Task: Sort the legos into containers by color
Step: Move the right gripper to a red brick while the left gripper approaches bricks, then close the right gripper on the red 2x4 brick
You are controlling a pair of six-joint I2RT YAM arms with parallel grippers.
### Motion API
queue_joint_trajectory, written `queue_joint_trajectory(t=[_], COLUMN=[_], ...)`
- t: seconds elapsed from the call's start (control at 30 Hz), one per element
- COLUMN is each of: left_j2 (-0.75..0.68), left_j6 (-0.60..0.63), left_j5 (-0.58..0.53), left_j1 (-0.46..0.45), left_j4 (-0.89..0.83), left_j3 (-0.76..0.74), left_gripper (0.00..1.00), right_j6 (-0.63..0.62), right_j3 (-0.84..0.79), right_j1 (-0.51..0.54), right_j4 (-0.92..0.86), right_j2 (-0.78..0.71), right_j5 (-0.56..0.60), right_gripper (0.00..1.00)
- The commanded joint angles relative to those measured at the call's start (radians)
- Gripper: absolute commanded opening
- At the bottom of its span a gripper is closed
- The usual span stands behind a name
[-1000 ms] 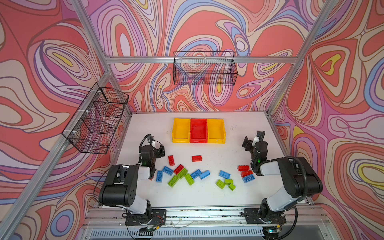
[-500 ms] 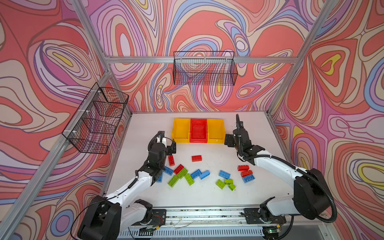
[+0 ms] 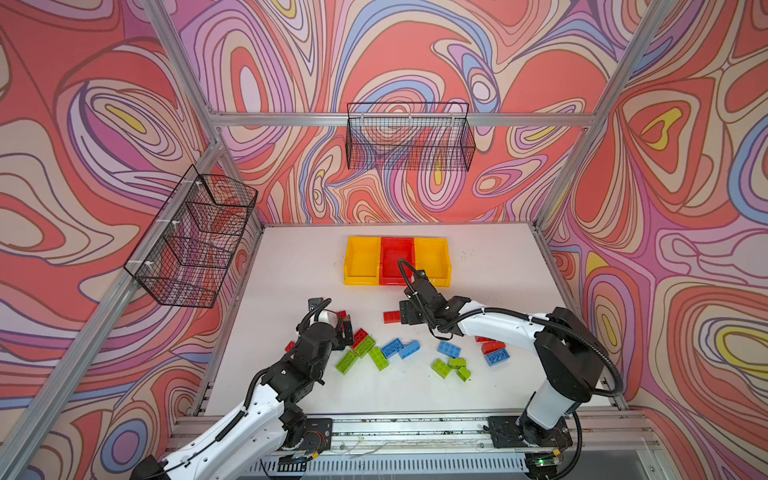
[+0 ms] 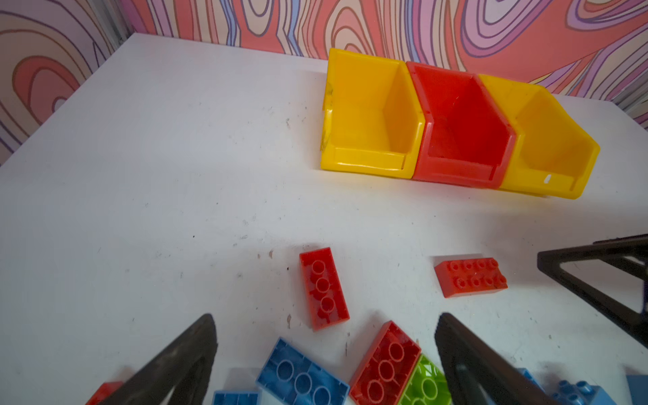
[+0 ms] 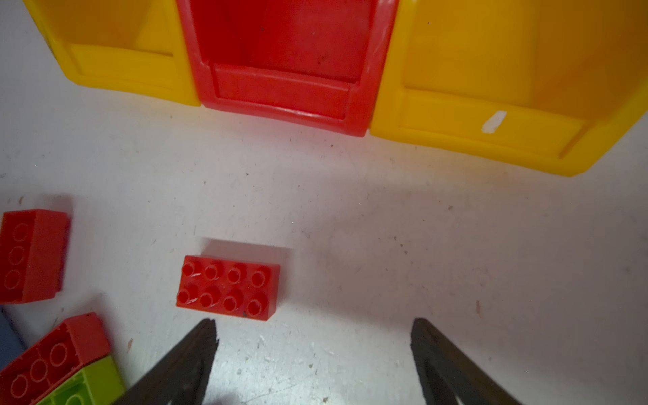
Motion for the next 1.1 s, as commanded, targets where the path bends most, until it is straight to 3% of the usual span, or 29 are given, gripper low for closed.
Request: queue_joint_trajectory(t=[0.0,0.23,0.47,0.63,0.93,1.07], left_j2=[-0.046,-0.086,-0.046,-0.002,0.032,0.043], left_j6=[-0.071,-0.092,-0.084,-0.076,-0.056,-0.032], left_j5=[-0.038,-0.061,-0.071,-0.076,-0.066,-0.048], left_j1=[-0.006,-0.006,-0.006,-0.006,-0.006,-0.006], left_j4=[-0.11,-0.134,-0.087,-0.057,-0.027,-0.025], left_j3=[-0.017,-0.034,-0.046,-0.042,-0.029,-0.009], left_gripper=[1.0,1.0,1.0,1.0,1.0,1.0], right_j6=[0.044,0.053,0.068,0.072,0.073,0.041], right_j3=[0.069,0.175,0.247,0.275,0.272,0.287], right_j1=[0.03,0.057,0.059,0.06,0.061,0.057], right_j4=[0.009,-0.011,-0.081,-0.113,-0.128,-0.146], right_j2=[0.081,0.202,0.276,0.316,0.286,0.227], right_j5=[-0.045,-0.066,-0.008,-0.014,-0.004,0.061], right_gripper=[0.91,0.91,0.89,0.79,0.53,0.5])
